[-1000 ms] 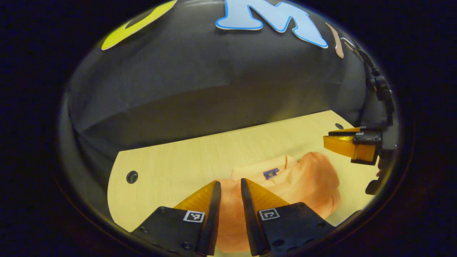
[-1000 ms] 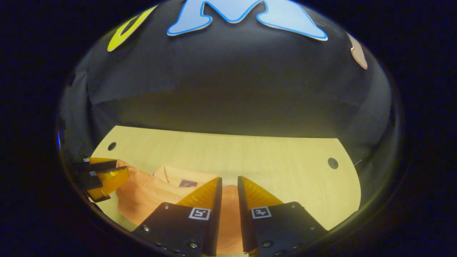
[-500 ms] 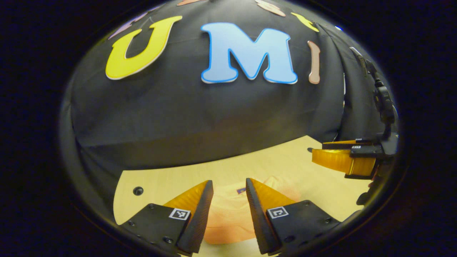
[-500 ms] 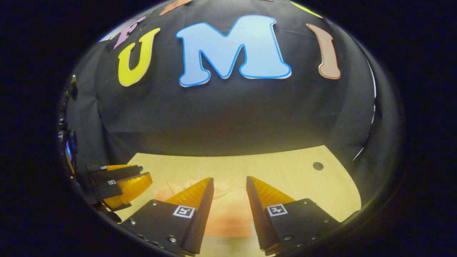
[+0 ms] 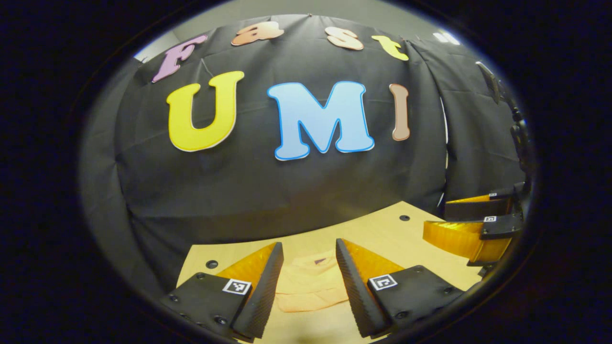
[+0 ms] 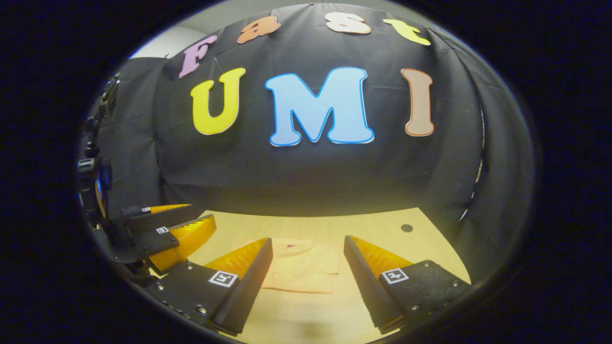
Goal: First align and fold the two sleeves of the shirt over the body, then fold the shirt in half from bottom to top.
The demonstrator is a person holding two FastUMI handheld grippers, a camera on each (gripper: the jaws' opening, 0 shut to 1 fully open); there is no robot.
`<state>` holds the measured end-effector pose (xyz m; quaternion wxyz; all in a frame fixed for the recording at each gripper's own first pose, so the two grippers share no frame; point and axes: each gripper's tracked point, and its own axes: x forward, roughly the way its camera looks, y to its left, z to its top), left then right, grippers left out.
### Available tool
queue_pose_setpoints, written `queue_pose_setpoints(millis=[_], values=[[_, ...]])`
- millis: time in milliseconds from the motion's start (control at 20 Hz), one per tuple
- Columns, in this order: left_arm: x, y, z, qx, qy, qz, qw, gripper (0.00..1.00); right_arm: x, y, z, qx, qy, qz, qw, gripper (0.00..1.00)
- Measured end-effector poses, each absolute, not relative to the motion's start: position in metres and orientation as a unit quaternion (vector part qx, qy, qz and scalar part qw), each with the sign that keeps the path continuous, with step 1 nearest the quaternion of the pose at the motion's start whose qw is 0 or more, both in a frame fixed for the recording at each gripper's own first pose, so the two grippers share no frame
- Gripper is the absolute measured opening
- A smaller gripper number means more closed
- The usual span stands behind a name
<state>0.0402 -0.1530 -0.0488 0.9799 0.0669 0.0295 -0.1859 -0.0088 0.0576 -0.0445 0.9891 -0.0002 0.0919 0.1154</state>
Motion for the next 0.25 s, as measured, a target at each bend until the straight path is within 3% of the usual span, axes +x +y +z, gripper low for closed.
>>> queue_pose_setpoints(millis=[50, 150, 250], values=[[0.03, -0.149, -0.045, 0.066, 0.023, -0.183, 0.981, 0.81, -0.017, 0.06, -0.041, 0.001, 0.088, 0.118, 0.989, 0.94], [0.015, -0.141, -0.034, 0.071, 0.01, -0.175, 0.982, 0.8, -0.03, 0.065, -0.036, 0.007, 0.078, 0.126, 0.989, 0.89], [0.002, -0.137, -0.024, 0.079, -0.003, -0.17, 0.982, 0.75, -0.036, 0.067, -0.032, 0.012, 0.074, 0.13, 0.989, 0.94]])
